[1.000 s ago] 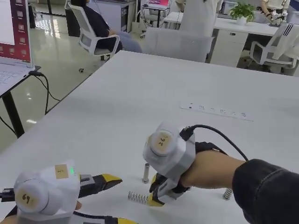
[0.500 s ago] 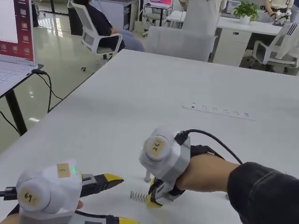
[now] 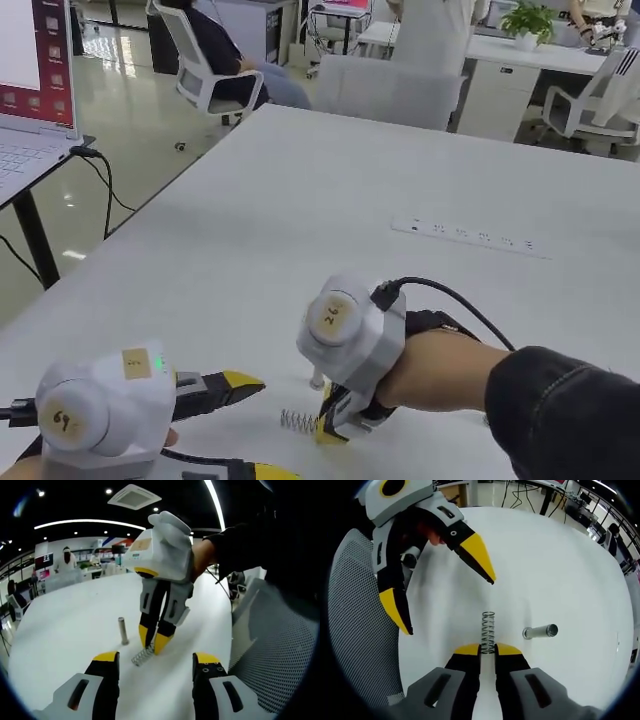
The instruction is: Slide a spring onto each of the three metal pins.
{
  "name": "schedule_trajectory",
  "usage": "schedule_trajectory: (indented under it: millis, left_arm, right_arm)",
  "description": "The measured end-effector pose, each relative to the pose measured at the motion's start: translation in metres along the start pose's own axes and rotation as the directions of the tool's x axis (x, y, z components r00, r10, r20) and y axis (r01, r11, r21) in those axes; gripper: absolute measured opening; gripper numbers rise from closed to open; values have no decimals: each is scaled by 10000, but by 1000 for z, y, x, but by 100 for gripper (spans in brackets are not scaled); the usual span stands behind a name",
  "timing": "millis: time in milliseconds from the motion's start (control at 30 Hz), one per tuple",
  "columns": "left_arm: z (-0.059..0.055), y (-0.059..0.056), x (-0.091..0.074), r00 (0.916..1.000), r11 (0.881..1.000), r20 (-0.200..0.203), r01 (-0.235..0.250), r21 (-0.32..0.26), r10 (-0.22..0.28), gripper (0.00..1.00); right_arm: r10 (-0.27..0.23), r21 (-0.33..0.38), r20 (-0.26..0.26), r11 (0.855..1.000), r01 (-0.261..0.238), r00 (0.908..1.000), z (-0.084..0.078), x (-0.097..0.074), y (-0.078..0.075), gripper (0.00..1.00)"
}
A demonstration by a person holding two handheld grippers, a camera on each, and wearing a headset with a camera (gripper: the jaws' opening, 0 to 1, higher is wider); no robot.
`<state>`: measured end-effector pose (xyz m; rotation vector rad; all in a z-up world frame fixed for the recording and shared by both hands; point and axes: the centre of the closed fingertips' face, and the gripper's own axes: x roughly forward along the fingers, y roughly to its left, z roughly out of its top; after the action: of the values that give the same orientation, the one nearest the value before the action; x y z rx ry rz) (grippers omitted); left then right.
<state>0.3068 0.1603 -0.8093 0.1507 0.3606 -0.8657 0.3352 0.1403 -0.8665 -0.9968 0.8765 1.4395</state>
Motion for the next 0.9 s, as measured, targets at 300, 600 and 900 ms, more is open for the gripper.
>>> schedule_trajectory:
  millis: [300, 600, 900]
  left_arm:
    - [-1, -5, 4, 9997, 9997, -103, 236, 84, -236, 51]
    - [5, -14, 10, 9978, 9969, -88, 662, 426, -659, 41]
    - [12, -26, 15, 9934, 9898, -23, 1146, 850, -1148, 25]
  right_arm:
    - [293, -254, -249, 9992, -299, 9993, -7, -15, 15, 7]
    - [495, -512, -83, 9974, -499, 9987, -9, -40, 27, 7]
    - [531, -864, 74, 9949, -523, 9986, -8, -56, 39, 7]
